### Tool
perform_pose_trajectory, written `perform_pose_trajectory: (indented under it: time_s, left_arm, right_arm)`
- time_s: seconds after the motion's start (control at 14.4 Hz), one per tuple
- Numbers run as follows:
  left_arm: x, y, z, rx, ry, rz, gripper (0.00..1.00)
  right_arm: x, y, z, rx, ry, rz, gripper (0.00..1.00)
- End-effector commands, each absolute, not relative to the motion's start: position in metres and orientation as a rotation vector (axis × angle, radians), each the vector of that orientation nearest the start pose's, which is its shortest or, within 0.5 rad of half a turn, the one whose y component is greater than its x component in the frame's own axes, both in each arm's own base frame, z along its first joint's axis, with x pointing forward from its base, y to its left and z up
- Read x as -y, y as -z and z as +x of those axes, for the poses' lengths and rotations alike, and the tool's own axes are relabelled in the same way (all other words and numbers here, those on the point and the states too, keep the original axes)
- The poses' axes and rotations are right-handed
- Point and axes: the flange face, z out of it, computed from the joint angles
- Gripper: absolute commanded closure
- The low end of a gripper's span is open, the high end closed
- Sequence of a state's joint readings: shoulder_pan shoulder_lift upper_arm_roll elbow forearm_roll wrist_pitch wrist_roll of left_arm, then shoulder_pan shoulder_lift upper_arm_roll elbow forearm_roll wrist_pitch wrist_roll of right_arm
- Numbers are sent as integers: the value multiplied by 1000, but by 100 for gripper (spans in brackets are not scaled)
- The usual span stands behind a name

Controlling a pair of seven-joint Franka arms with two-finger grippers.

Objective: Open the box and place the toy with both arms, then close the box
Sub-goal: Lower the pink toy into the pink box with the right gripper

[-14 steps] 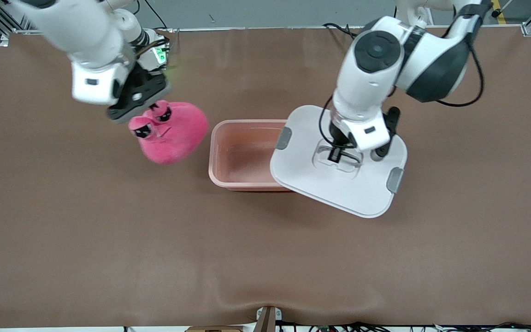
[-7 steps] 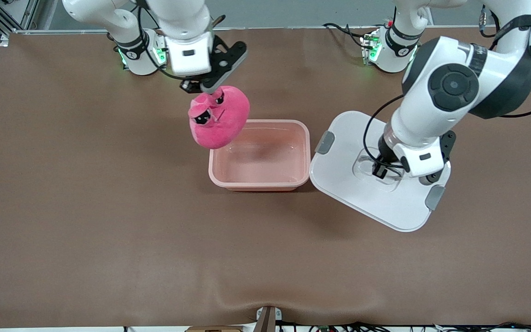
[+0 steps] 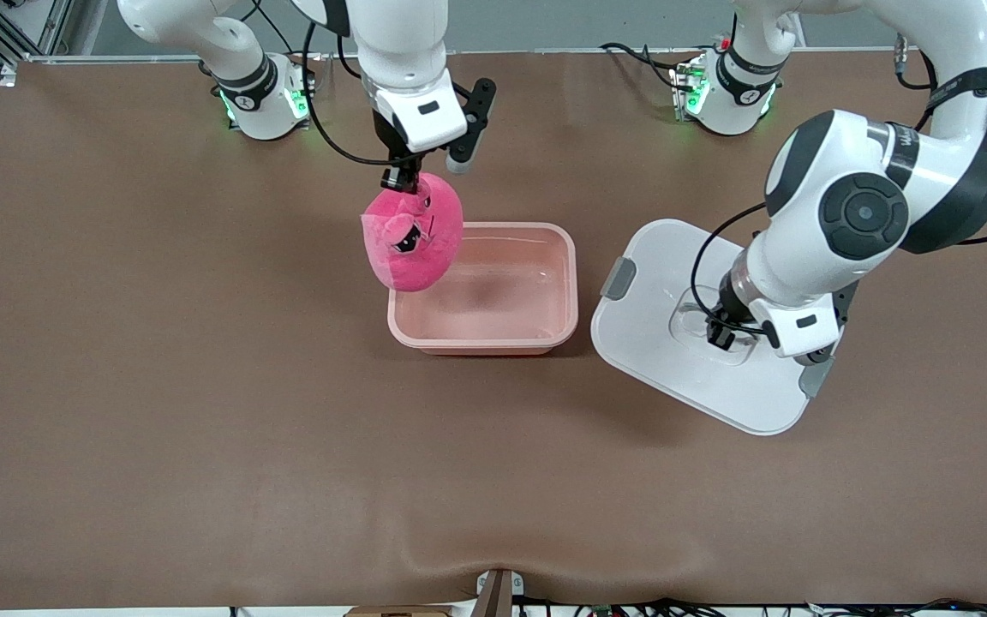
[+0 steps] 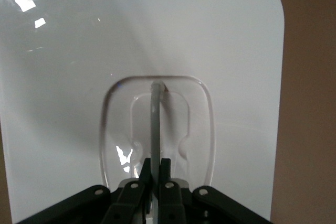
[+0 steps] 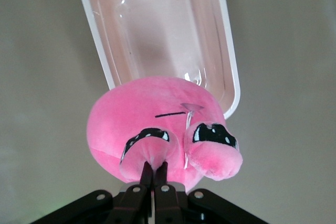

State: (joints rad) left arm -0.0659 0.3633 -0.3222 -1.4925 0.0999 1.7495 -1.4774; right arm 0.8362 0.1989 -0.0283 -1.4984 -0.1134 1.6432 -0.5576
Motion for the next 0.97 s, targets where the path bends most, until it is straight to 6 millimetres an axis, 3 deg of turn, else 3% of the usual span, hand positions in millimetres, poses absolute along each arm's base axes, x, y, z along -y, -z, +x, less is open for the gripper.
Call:
perform_pose_trajectory:
  time_s: [0.0, 0.35, 0.42, 0.9]
  left_arm:
    - [193, -454, 628, 1603, -161, -2630, 100]
    - [190, -431, 635, 1594, -211, -2620, 100]
    - [181, -428, 639, 1610, -217, -2610, 100]
    - [175, -418, 642, 1634, -289, -2615, 100]
  right_arm:
    - [-449, -547, 436, 2277, -36, -2384, 100]
    - [-452, -542, 447, 2454, 18, -2200, 100]
    - [-452, -542, 447, 2486, 14, -2164, 100]
    - [-454, -517, 457, 2521, -33, -2167, 100]
